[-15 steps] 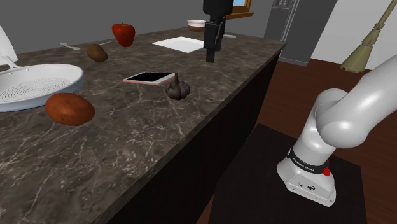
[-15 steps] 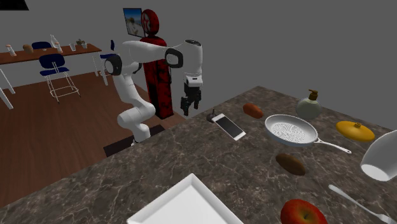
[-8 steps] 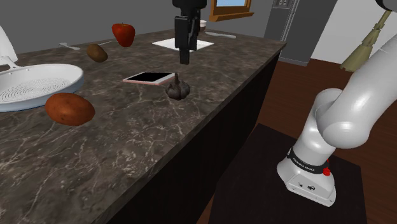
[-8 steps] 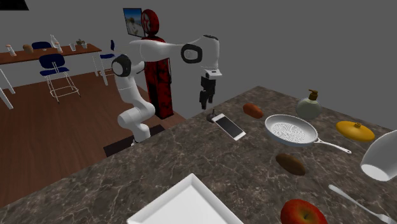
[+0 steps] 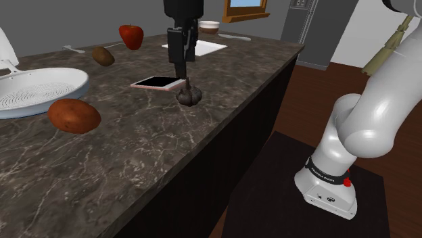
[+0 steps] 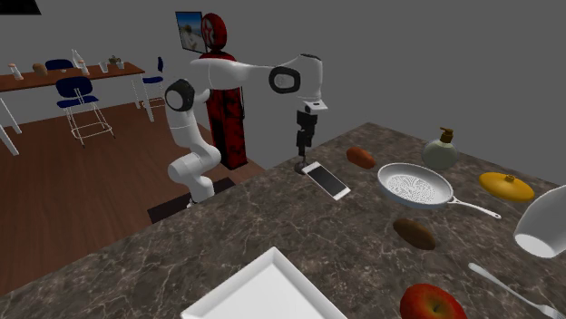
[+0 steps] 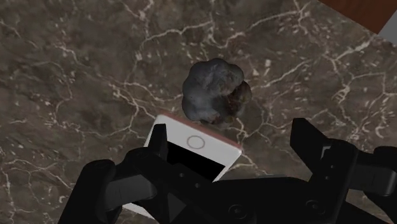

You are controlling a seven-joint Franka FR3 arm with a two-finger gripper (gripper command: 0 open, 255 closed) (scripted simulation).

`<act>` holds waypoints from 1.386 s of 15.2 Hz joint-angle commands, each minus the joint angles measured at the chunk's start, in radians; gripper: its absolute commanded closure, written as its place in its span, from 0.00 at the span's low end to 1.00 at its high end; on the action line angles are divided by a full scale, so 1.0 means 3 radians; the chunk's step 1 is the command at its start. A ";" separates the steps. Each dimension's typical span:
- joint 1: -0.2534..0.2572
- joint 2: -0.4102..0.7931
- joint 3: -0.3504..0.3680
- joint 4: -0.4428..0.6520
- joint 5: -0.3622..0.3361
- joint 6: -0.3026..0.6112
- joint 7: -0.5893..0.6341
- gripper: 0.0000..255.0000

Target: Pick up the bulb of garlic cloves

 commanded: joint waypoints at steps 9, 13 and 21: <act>0.0003 -0.0041 -0.0006 -0.0192 0.0016 0.0157 -0.0003 1.00; 0.0002 -0.0039 -0.0005 -0.0190 0.0015 0.0157 -0.0003 1.00; -0.0001 0.0048 0.0009 0.0214 -0.0019 -0.0169 0.0004 1.00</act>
